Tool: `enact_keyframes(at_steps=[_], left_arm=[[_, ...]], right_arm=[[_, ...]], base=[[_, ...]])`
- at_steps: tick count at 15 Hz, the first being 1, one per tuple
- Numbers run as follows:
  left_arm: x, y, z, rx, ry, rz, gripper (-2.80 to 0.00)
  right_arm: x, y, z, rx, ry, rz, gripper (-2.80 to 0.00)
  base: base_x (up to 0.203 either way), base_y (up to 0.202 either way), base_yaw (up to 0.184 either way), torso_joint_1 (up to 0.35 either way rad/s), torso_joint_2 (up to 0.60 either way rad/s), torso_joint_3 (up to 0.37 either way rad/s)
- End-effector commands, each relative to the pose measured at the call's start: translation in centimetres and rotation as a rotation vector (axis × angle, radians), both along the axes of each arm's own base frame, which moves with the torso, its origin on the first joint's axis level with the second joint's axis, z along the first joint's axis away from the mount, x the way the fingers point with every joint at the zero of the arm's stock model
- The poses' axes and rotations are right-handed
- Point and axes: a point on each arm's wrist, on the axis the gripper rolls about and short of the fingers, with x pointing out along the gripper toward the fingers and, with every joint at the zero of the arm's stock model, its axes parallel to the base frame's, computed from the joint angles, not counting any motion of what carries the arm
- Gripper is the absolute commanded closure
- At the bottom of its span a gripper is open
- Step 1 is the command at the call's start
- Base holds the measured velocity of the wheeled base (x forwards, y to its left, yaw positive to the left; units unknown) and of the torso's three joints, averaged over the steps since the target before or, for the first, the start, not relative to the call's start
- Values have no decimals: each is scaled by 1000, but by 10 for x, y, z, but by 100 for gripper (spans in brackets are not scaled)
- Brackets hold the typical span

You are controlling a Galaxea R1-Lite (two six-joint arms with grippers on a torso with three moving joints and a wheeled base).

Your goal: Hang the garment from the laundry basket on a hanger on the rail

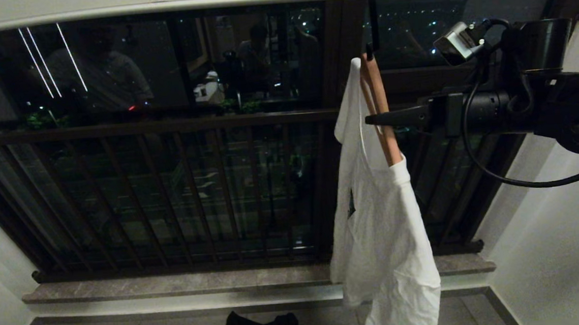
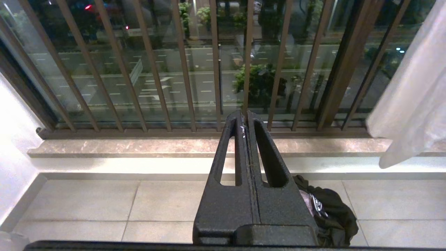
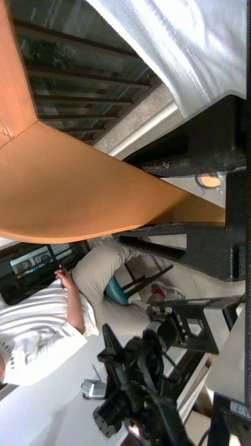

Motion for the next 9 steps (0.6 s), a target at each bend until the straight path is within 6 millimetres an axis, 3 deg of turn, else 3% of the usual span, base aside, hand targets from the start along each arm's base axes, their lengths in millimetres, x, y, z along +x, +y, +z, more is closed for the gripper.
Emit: enact_keyframes(at_steps=[1,5,9], left_arm=[[0,0,0,-1,1,0,0],[0,0,0,0,1,0,0],[0,0,0,-5,2,0,0]], right_arm=[[0,0,-1,1,4,7,-280],[-3,-1,0,0,1,6,-280],[-36,-9,17,-7,-99,0,-280]], base=[[0,0,0,0,0,0],[0,0,0,0,0,0],[0,0,0,0,0,0]])
